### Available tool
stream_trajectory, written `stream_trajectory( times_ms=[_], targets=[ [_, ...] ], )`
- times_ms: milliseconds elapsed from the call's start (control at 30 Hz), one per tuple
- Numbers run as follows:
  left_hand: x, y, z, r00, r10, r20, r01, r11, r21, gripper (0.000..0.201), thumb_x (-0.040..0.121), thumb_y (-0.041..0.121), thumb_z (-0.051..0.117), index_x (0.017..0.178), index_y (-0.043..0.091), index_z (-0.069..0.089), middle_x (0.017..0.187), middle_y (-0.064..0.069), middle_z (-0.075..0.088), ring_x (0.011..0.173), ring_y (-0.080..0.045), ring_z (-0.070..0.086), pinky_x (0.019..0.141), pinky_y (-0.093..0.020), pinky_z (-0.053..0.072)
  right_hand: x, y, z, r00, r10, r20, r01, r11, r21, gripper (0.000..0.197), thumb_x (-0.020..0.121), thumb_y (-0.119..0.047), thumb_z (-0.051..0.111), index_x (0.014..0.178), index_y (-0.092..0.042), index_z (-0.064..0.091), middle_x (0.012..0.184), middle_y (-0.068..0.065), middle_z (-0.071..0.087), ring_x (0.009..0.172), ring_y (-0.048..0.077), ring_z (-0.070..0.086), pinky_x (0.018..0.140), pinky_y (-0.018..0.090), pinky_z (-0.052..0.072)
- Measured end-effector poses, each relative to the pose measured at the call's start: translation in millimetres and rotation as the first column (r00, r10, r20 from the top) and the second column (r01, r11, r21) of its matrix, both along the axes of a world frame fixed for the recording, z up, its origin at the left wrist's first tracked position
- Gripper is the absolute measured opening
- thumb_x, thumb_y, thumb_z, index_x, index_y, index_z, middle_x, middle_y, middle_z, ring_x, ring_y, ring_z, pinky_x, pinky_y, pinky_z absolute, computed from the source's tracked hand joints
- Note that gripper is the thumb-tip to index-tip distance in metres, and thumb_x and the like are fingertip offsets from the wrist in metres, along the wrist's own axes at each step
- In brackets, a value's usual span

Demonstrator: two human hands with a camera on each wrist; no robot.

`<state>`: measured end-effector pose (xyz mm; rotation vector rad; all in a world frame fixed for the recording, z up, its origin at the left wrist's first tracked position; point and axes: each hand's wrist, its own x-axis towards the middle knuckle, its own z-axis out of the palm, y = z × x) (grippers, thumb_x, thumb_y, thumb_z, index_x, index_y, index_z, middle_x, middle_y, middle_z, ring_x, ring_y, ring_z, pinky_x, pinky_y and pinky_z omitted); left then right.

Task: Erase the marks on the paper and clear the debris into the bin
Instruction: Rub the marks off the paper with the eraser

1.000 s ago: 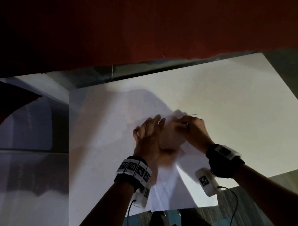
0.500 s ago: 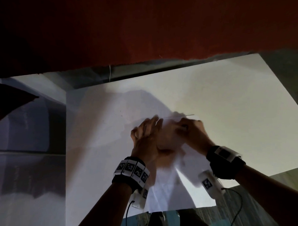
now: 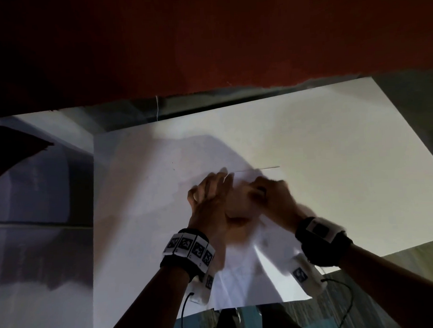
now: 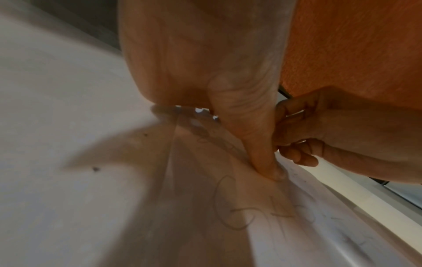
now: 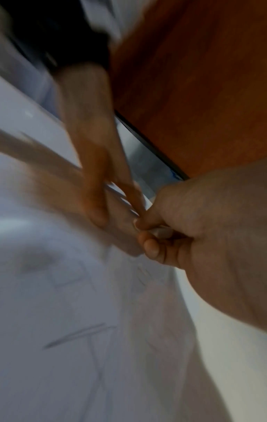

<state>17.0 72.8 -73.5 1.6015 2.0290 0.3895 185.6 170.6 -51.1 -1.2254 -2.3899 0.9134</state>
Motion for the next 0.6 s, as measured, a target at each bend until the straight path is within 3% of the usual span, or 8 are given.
stream_trajectory(
  times_ms=[67, 133, 200, 267, 333, 467, 533, 600],
  targets=[
    [0, 1, 0, 0.999, -0.008, -0.051, 0.007, 1.0, -0.018, 0.126, 0.065, 0.072, 0.079, 0.161, 0.041, 0.005, 0.165, 0.023, -0.012, 0.151, -0.007, -0.013, 0.114, -0.028, -0.007, 5, 15, 0, 0.981, -0.186, -0.06, 0.183, 0.981, -0.063, 0.011, 0.087, -0.017, 0.065, 0.076, -0.015, 0.065, 0.071, -0.006, 0.065, 0.061, 0.01, 0.057, 0.054, 0.019, 0.039],
    [0, 0, -2, 0.999, 0.002, -0.04, -0.003, 1.0, -0.022, 0.126, 0.065, 0.07, 0.081, 0.161, 0.043, 0.005, 0.165, 0.024, -0.011, 0.152, -0.01, -0.011, 0.114, -0.027, -0.006, 1, 6, 1, 0.994, -0.101, -0.036, 0.1, 0.995, -0.029, 0.014, 0.087, -0.021, 0.062, 0.076, -0.013, 0.063, 0.068, -0.002, 0.063, 0.06, 0.016, 0.057, 0.056, 0.025, 0.039],
    [0, 1, 1, 1.0, 0.015, -0.01, -0.015, 1.0, -0.01, 0.126, 0.066, 0.066, 0.084, 0.161, 0.044, 0.005, 0.166, 0.024, -0.01, 0.153, -0.01, -0.011, 0.113, -0.021, -0.014, -4, -5, 0, 0.998, 0.057, 0.027, -0.057, 0.998, 0.012, 0.017, 0.089, -0.021, 0.062, 0.074, -0.013, 0.061, 0.066, -0.002, 0.06, 0.058, 0.018, 0.054, 0.058, 0.031, 0.038],
    [0, 4, 7, 1.0, -0.012, -0.016, 0.011, 0.999, -0.032, 0.125, 0.068, 0.064, 0.083, 0.162, 0.039, 0.003, 0.167, 0.02, -0.01, 0.15, -0.005, -0.013, 0.099, -0.009, -0.027, 1, 10, 2, 0.998, -0.061, -0.008, 0.06, 0.997, -0.054, 0.014, 0.088, -0.018, 0.064, 0.075, -0.014, 0.064, 0.068, -0.007, 0.061, 0.059, 0.009, 0.056, 0.057, 0.022, 0.039],
    [0, 5, 10, 1.0, -0.028, -0.007, 0.028, 0.999, -0.043, 0.125, 0.07, 0.064, 0.081, 0.163, 0.036, 0.003, 0.167, 0.017, -0.011, 0.146, 0.0, -0.014, 0.093, -0.005, -0.028, 4, 17, 0, 0.978, -0.19, -0.089, 0.182, 0.979, -0.089, 0.014, 0.087, -0.016, 0.064, 0.074, -0.013, 0.063, 0.068, -0.008, 0.062, 0.06, 0.007, 0.055, 0.054, 0.017, 0.036],
    [2, 0, 1, 0.999, 0.028, 0.021, -0.028, 1.0, -0.007, 0.125, 0.069, 0.06, 0.086, 0.162, 0.041, 0.004, 0.166, 0.022, -0.012, 0.148, 0.001, -0.016, 0.108, -0.011, -0.021, -8, -14, -1, 0.994, 0.101, -0.038, -0.102, 0.995, -0.024, 0.022, 0.09, -0.017, 0.066, 0.07, -0.016, 0.056, 0.061, -0.006, 0.053, 0.054, 0.006, 0.047, 0.054, 0.028, 0.033],
    [1, 3, 3, 1.0, 0.006, -0.004, -0.006, 1.0, -0.02, 0.125, 0.069, 0.063, 0.083, 0.162, 0.039, 0.004, 0.164, 0.023, -0.013, 0.149, -0.003, -0.014, 0.114, -0.021, -0.013, -4, 7, -2, 1.0, 0.022, -0.021, -0.022, 1.0, 0.005, 0.014, 0.088, -0.013, 0.067, 0.074, -0.014, 0.064, 0.068, -0.005, 0.061, 0.06, 0.011, 0.055, 0.058, 0.03, 0.036],
    [1, 4, 4, 0.999, -0.021, -0.041, 0.02, 0.999, -0.03, 0.125, 0.068, 0.068, 0.081, 0.162, 0.038, 0.003, 0.166, 0.02, -0.013, 0.148, -0.003, -0.014, 0.112, -0.021, -0.015, -1, 17, -1, 0.99, -0.129, -0.06, 0.129, 0.992, -0.012, 0.009, 0.087, -0.014, 0.065, 0.078, -0.013, 0.064, 0.071, -0.005, 0.064, 0.063, 0.011, 0.055, 0.059, 0.03, 0.037]
  ],
)
